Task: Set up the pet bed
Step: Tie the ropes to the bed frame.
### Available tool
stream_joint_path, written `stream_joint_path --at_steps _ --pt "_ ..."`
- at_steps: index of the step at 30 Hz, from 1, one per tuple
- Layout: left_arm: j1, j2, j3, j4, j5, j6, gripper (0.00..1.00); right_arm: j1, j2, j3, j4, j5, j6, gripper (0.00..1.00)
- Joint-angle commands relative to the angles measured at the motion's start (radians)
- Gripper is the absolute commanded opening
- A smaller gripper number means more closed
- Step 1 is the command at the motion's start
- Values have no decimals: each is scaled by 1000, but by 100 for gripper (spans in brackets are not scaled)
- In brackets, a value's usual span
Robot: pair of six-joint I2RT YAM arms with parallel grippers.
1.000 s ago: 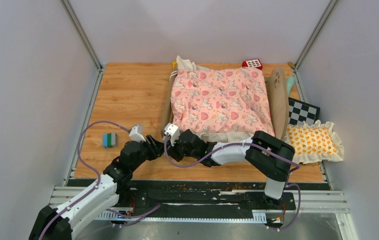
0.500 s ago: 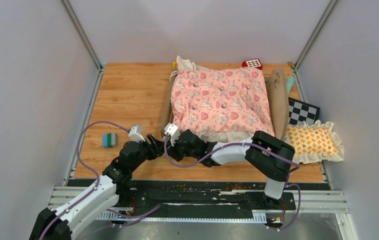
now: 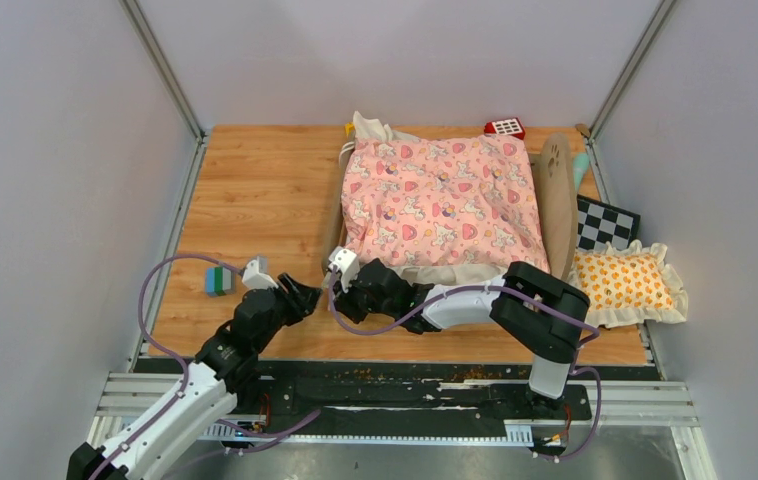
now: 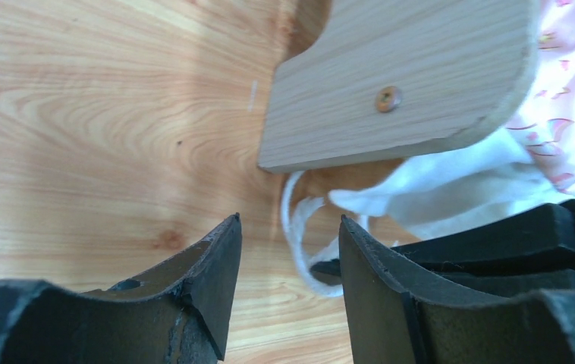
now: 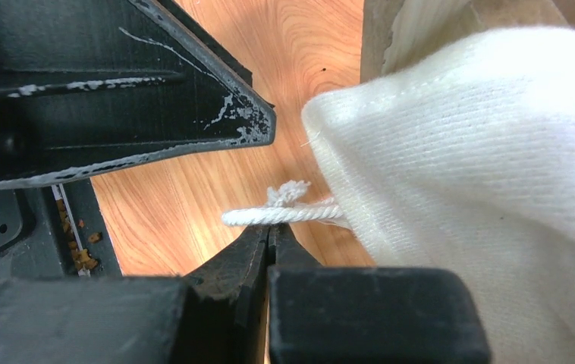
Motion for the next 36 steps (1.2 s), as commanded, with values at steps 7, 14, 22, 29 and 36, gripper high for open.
stream_joint_path --at_steps 7,14,22,29,36 --pt "5 59 -30 12 -13 4 52 2 4 59 -30 -13 -52 0" --pt "5 189 -45 188 88 57 50 1 10 74 -47 -19 -58 0" --pt "5 205 -42 236 115 73 49 2 13 75 -50 -18 -56 0" --pt "5 160 -36 198 91 74 49 1 12 73 -48 -23 -53 0" --pt "6 144 -47 244 125 82 49 2 18 76 -50 -30 -53 0"
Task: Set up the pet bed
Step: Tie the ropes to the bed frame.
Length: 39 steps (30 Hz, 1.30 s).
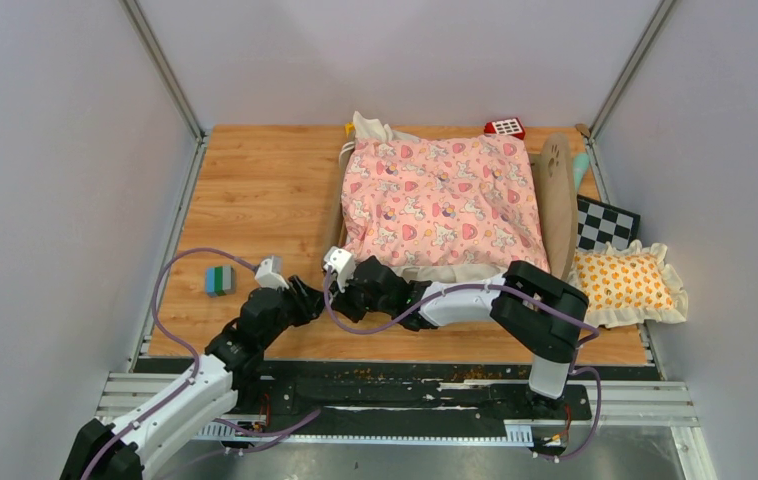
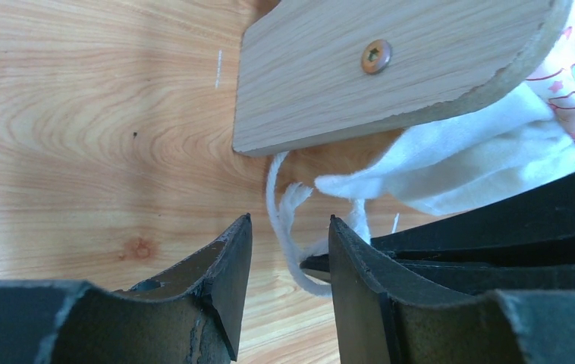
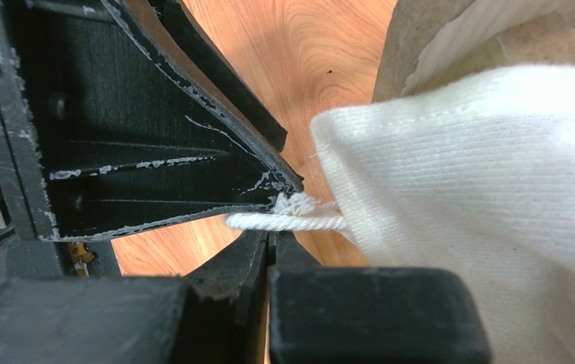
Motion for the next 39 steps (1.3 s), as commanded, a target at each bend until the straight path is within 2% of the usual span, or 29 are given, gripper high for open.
stream_joint_path --at_steps 1,18,28,39 --pt "6 -9 -2 74 25 26 49 2 14 36 16 -16 -8 0" --pt "5 45 -12 136 42 29 49 2 14 40 15 -36 -10 0" --pt "6 60 -21 147 31 15 41 2 8 33 24 -39 -6 0" --pt "6 82 -35 233 71 12 43 0 4 28 38 -54 -5 0"
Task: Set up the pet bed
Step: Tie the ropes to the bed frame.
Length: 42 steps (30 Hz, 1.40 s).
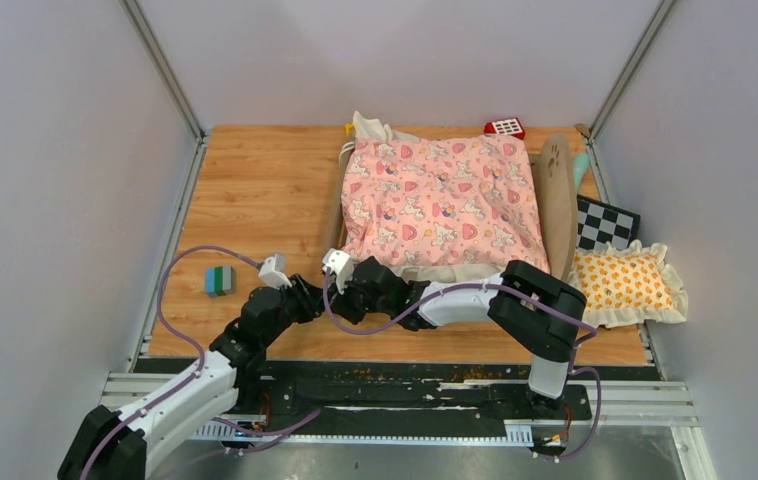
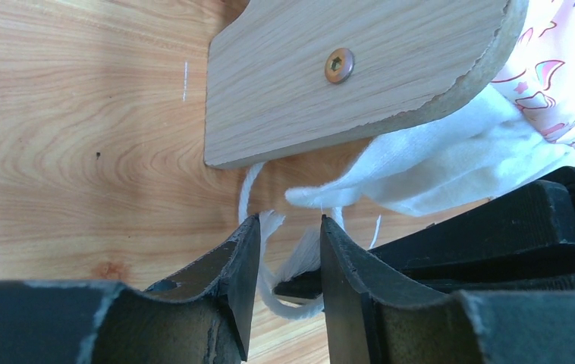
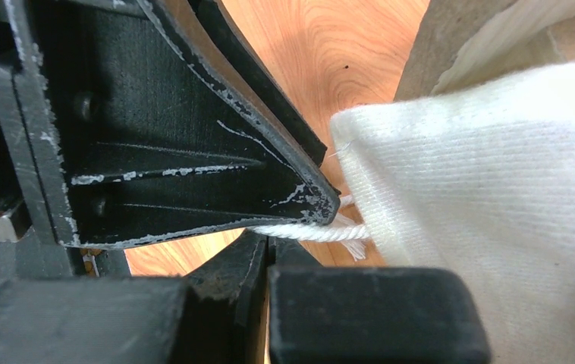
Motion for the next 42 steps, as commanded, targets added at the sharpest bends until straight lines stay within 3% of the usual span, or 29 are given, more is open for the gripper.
stream_joint_path --at_steps 1,10,19,23,30,42 --pt "5 10 -19 82 21 -2 43 1 -8 22 43 -17 -5 0" --pt "6 26 -24 113 53 -12 37 0 -15 18 46 -3 0 0" --pt "5 11 -23 80 30 -19 13 0 -34 0 49 24 5 0" --pt "5 -11 -7 19 -16 -13 4 -1 -68 -21 43 60 9 5" --pt "5 -37 11 -45 -68 -3 2 0 -116 -41 -1 96 0 14" --pt "6 -33 17 -62 -81 9 2 0 -154 -60 -127 191 -68 15"
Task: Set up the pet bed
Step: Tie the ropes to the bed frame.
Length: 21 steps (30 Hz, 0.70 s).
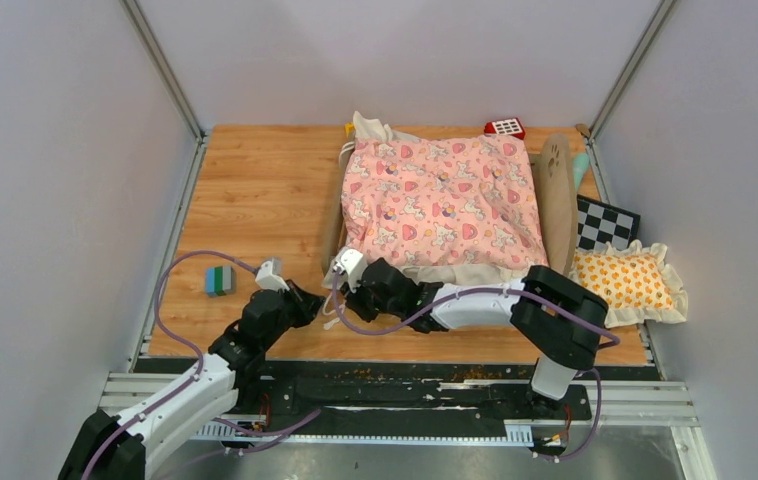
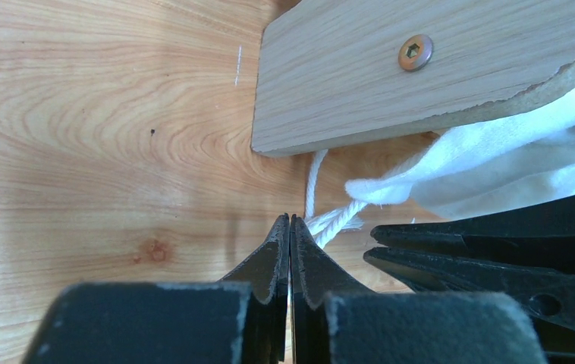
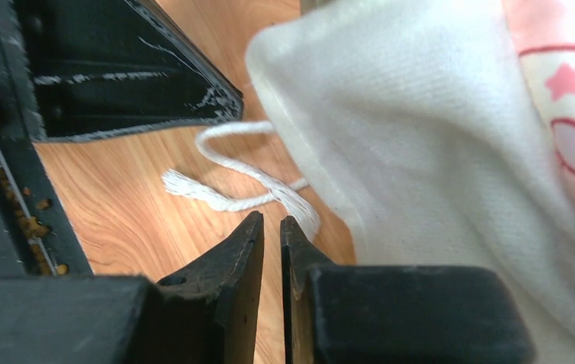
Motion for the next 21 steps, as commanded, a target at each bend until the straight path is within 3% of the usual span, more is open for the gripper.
stream_joint_path --at_steps 1,7,10,15,18,21 --pt "2 -4 38 1 -26 27 2 1 -54 3 -52 37 -61 15" --pt "2 -41 56 -73 -65 48 5 0 -89 13 -118 -84 -150 18" --pt "1 -63 61 -98 -81 62 6 2 -115 -4 -118 -183 -248 28" --pt "1 -66 68 -110 -83 80 9 1 -91 83 -233 -296 -477 30" --pt "1 -53 69 -102 -81 86 9 3 -89 79 -344 -526 -893 35" --pt "1 -46 72 -107 -86 96 9 -5 -59 119 -498 -589 -1192 36"
